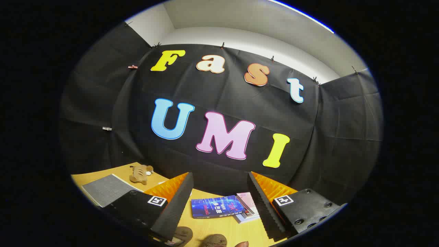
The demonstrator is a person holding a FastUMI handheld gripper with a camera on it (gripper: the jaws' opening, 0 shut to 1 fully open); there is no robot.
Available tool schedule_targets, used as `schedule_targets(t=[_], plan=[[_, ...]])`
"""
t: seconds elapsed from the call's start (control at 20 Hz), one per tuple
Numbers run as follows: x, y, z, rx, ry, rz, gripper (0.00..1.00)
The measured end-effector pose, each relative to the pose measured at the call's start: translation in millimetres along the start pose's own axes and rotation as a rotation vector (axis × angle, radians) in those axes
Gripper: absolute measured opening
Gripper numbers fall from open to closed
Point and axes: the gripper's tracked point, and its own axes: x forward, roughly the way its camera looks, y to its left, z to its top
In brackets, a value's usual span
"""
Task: Open the storage box then place both shoes into the box .Put the left shoe in first, then the right shoe, with the right side of both shoes facing outward in a uniform manner.
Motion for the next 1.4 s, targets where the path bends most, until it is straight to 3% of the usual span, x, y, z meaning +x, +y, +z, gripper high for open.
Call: schedule_targets(t=[1.0,1.25,1.4], plan=[[-20,16,8,-0.01,-0.003,0.027,0.97],[-21,24,-18,0.004,0.09,0.071,0.97],[-26,31,-58,0.0,0.212,0.101,0.97]])
